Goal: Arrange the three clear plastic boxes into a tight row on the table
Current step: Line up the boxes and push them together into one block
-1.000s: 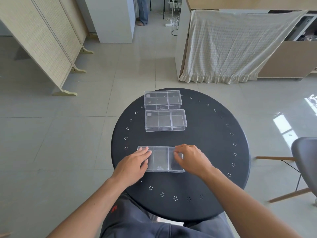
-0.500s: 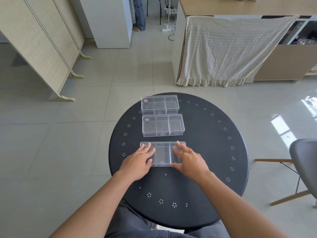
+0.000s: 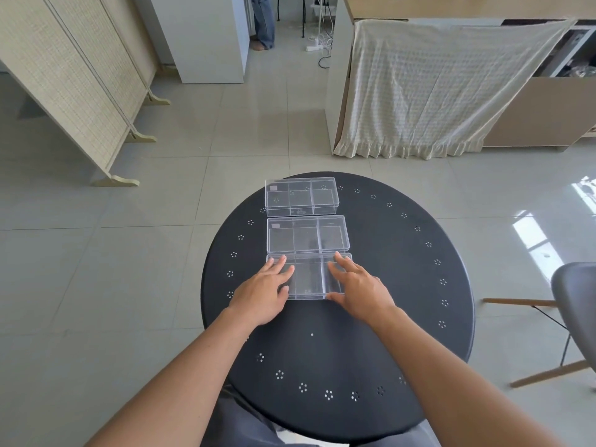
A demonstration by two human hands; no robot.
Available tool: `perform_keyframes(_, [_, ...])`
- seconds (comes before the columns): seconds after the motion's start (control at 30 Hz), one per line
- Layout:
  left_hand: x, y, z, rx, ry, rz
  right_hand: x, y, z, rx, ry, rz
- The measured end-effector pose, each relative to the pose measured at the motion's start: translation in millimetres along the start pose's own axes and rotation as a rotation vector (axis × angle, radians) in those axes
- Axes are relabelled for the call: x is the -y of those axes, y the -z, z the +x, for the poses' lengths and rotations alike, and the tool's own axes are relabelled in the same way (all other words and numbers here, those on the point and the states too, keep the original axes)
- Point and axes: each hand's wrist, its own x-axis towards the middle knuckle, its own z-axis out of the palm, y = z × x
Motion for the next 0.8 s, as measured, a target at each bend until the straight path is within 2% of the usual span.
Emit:
perform_keyframes(0.6, [12.7, 12.6, 33.2, -0.037, 0.009, -0.025, -6.7, 12.7, 40.2, 0.005, 0.016, 0.032])
perform_keyframes(0.7, [15.0, 10.5, 34.0, -0.088, -0.005, -0.036, -7.3, 9.3, 40.9, -0.01, 0.035, 0.058])
perform_keyframes(0.8, [17.1, 7.3, 33.2, -0.226, -0.045, -0.095, -7.3, 4.0, 38.2, -0.037, 0.041, 0.102])
